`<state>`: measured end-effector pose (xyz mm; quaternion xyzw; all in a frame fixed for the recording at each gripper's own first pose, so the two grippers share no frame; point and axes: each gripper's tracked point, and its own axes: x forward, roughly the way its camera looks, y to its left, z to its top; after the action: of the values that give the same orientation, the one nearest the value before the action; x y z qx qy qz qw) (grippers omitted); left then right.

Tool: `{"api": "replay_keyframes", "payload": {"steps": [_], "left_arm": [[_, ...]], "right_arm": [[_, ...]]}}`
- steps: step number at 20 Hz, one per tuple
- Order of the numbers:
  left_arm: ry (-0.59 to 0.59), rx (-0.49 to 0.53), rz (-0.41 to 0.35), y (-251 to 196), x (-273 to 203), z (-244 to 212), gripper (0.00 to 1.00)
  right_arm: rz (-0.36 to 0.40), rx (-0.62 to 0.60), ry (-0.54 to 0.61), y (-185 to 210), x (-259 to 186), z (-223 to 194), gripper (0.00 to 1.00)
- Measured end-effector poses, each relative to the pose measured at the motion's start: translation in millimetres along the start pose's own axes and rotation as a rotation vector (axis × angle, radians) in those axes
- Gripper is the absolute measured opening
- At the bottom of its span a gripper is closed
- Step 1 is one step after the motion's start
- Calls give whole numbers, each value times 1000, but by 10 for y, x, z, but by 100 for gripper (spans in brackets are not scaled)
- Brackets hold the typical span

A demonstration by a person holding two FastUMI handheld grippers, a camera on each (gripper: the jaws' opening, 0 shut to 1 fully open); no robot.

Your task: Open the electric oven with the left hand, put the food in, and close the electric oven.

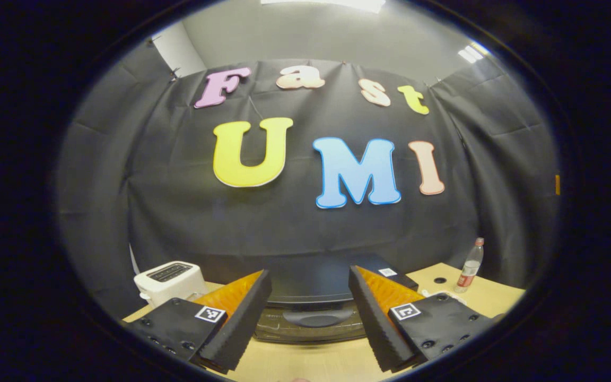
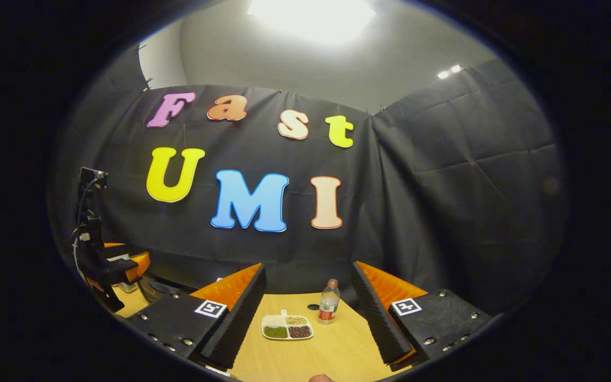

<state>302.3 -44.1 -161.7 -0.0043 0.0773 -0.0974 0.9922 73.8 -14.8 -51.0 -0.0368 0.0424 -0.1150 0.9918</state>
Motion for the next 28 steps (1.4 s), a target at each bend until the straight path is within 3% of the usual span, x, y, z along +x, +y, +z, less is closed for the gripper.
{"api": "replay_keyframes", "payload": {"steps": [8, 14, 15, 20, 21, 22, 23, 28], "left_arm": [[125, -7, -51, -81, 568, -760, 97], [167, -4, -52, -94, 655, -1014, 95], [146, 1, -52, -103, 668, -980, 100], [147, -11, -34, -115, 519, -1031, 95], [143, -8, -32, -126, 467, -1029, 100], [143, -6, -31, -130, 410, -1051, 95], [141, -4, -32, -134, 358, -1054, 100], [148, 1, -34, -164, 65, -1192, 98]], "right_arm": [[-76, -49, 40, 34, -14, -75, 97], [-89, -76, 47, 55, -88, -75, 97], [-87, -83, 49, 61, -102, -81, 97], [-70, -87, 50, 95, -151, -66, 97], [-66, -86, 47, 102, -160, -55, 97], [-63, -86, 45, 97, -162, -49, 97], [-60, -85, 44, 97, -169, -53, 97], [-39, -77, 51, 126, -187, -78, 97]]}}
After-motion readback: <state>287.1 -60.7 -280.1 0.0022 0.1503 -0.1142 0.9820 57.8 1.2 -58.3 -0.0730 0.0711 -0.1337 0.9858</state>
